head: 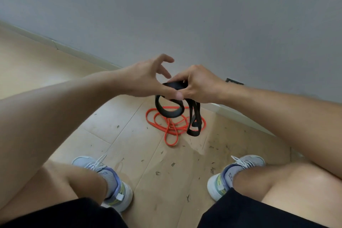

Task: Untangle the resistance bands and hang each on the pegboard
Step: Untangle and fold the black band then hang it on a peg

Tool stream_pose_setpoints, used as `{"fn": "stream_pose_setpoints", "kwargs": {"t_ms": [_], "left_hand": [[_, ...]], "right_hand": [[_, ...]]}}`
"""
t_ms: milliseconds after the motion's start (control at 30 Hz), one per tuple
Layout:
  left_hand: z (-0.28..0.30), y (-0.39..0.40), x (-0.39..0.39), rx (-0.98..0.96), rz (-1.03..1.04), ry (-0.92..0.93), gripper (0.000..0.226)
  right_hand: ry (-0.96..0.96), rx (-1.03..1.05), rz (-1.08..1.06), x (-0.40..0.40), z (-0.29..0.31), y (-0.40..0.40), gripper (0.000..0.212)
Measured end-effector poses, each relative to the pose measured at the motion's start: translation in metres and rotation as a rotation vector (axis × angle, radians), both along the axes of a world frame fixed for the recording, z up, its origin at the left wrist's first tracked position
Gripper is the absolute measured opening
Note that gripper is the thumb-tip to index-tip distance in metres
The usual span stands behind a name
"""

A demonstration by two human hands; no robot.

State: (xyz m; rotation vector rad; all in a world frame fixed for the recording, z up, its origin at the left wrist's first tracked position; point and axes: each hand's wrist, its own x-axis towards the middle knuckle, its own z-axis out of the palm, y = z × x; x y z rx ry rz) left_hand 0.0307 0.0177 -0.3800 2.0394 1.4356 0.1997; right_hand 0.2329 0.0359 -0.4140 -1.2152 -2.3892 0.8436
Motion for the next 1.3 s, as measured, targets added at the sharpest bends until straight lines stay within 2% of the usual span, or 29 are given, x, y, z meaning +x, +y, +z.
{"fn": "stream_pose_setpoints", "kwargs": {"t_ms": [100,200,333,400,567,667,800,867,933,1067,1133,1300], "left_hand": [[-0.012,-0.001,0.014,0.0,-0.095,0.097,0.108],[-0.016,0.002,0.016,0.043,-0.097,0.183,0.101],[-0.005,0.003,0.015,0.029,-0.097,0.252,0.044],[0.0,0.004,0.013,0.044,-0.112,0.246,0.032],[0.02,0.003,0.002,0.066,-0.103,0.197,0.028],[0.027,0.003,-0.012,0.041,-0.034,0.1,0.025],[0.022,0.004,-0.033,-0.058,-0.005,0.146,0.024],[0.013,0.003,-0.034,-0.127,-0.029,0.196,0.033],[0.004,0.002,-0.028,-0.16,-0.052,0.15,0.041],[-0.004,0.003,-0.007,-0.063,-0.102,0.109,0.038],[-0.004,0.004,-0.001,-0.001,-0.129,0.124,0.035],[0.003,0.007,-0.005,0.042,-0.09,0.011,0.028]], "right_hand": [[-0.045,-0.022,0.016,0.0,-0.002,0.0,0.021],[-0.086,-0.058,0.05,-0.001,-0.002,-0.002,0.022],[-0.11,-0.09,0.029,-0.001,-0.002,-0.001,0.012],[-0.086,-0.147,0.029,-0.001,-0.002,-0.002,0.014],[-0.039,-0.321,0.001,0.004,-0.005,0.001,0.028],[-0.094,-0.423,0.046,0.014,-0.015,0.001,0.024],[0.034,-0.409,-0.029,0.019,-0.014,0.003,0.011],[0.067,-0.398,-0.036,0.014,-0.006,0.002,0.012],[0.04,-0.361,-0.003,0.006,0.002,0.0,0.013],[-0.074,-0.255,0.019,-0.005,0.008,-0.005,0.021],[-0.035,-0.296,-0.018,-0.002,0.006,-0.006,0.023],[0.06,-0.44,-0.051,0.017,0.0,-0.004,0.04]]}}
